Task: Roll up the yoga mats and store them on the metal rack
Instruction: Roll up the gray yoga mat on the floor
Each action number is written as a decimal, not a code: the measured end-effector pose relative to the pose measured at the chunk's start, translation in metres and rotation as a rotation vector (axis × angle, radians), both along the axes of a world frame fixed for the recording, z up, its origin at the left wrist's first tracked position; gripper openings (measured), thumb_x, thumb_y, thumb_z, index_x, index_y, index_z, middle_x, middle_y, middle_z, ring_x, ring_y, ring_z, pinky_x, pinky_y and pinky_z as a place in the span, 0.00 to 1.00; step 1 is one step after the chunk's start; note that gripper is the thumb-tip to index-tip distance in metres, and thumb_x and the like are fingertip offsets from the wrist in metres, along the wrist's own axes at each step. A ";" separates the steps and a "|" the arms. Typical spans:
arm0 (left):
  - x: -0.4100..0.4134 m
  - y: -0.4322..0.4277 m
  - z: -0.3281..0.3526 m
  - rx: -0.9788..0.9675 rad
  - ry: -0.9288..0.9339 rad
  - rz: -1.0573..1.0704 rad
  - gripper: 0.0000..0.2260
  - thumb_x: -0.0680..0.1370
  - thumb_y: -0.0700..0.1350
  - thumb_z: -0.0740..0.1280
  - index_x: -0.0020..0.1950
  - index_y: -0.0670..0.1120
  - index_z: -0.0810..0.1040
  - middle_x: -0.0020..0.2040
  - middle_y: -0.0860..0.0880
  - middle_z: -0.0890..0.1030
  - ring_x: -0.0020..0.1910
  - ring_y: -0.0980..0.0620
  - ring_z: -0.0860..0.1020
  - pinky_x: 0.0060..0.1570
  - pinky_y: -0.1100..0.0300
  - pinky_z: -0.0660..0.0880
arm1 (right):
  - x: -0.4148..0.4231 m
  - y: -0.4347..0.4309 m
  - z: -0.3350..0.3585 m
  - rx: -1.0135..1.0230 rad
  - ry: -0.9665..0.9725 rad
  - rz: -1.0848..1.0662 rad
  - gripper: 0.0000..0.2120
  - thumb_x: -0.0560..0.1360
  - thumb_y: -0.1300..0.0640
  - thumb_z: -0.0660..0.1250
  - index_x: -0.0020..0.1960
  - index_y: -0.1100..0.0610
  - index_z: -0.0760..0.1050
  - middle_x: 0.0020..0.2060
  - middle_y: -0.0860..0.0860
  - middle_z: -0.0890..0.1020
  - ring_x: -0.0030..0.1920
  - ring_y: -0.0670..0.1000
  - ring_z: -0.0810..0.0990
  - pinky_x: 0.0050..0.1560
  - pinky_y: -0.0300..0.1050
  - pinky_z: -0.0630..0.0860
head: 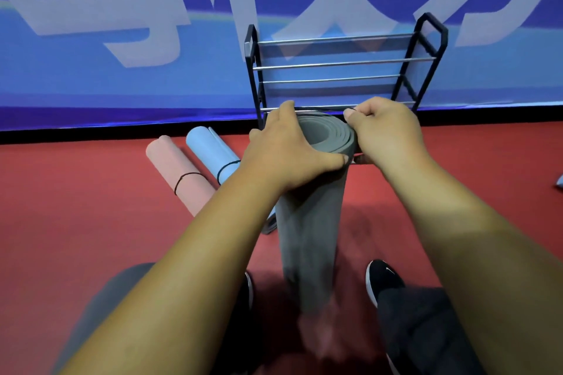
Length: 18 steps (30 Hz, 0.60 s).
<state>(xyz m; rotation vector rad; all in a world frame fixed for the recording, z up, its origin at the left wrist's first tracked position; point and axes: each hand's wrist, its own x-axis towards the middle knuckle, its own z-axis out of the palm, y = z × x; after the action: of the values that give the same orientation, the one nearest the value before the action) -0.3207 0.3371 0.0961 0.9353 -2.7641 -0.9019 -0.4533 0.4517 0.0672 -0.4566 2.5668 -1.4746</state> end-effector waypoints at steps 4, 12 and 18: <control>0.006 -0.019 0.010 0.270 0.085 0.072 0.51 0.69 0.76 0.69 0.86 0.58 0.53 0.80 0.56 0.69 0.78 0.47 0.69 0.73 0.47 0.69 | -0.005 -0.007 -0.007 -0.100 -0.147 -0.020 0.13 0.74 0.42 0.74 0.42 0.53 0.83 0.37 0.51 0.88 0.39 0.60 0.88 0.45 0.63 0.87; 0.019 -0.060 0.010 0.485 0.157 0.274 0.47 0.73 0.77 0.64 0.87 0.60 0.53 0.83 0.54 0.66 0.80 0.45 0.67 0.77 0.45 0.65 | 0.020 -0.032 -0.019 -0.336 -0.528 -0.002 0.08 0.77 0.65 0.74 0.41 0.55 0.79 0.31 0.53 0.80 0.26 0.48 0.77 0.36 0.43 0.85; 0.042 -0.094 0.000 0.789 0.203 0.392 0.31 0.72 0.76 0.67 0.60 0.52 0.81 0.58 0.45 0.88 0.48 0.45 0.86 0.57 0.47 0.84 | 0.025 -0.050 -0.024 -0.334 -0.571 0.016 0.13 0.76 0.64 0.73 0.39 0.53 0.73 0.33 0.55 0.76 0.28 0.50 0.72 0.32 0.39 0.79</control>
<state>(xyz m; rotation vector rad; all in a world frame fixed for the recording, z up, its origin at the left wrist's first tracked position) -0.2784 0.2431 0.0964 1.3080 -1.9250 -1.9045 -0.4282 0.4013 0.0429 -0.0665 1.8860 -1.7265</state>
